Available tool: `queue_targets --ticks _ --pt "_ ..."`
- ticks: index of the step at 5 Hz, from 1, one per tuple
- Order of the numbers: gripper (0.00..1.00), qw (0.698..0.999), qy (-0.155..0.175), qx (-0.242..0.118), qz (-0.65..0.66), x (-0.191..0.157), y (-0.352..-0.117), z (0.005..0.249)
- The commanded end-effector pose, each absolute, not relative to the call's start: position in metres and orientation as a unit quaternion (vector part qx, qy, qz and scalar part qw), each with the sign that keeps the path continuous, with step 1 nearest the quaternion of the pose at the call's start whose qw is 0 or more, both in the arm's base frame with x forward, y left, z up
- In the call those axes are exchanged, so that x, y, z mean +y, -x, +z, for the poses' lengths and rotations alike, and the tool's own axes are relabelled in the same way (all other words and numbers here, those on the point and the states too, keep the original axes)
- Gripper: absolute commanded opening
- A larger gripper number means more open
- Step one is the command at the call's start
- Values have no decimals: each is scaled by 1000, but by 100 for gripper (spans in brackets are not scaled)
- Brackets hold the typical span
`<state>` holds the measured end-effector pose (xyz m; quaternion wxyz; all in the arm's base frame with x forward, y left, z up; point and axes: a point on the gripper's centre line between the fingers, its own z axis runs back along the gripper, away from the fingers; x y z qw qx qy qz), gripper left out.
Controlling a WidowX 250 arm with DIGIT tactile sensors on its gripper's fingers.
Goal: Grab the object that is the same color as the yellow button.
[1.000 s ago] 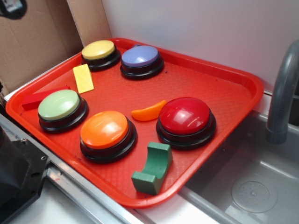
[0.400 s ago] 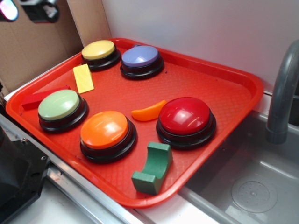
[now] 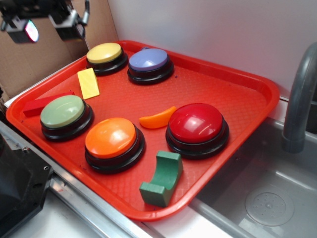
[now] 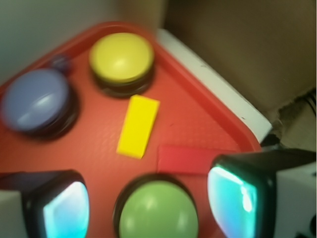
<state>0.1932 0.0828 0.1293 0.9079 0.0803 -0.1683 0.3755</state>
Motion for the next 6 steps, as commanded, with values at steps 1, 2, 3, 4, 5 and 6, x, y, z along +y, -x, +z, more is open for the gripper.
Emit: queue_targets --ticks 1,2,3,4,5,6 --pt "100 852 -99 -207 471 116 -206 102" --pt "100 852 -81 -217 471 119 -219 81" --pt "100 856 -69 -216 465 118 -227 66" --pt "100 863 -54 -213 456 121 -233 54" --pt "100 859 -50 -206 465 129 -237 44" --pt "100 858 -49 -194 473 136 -238 32"
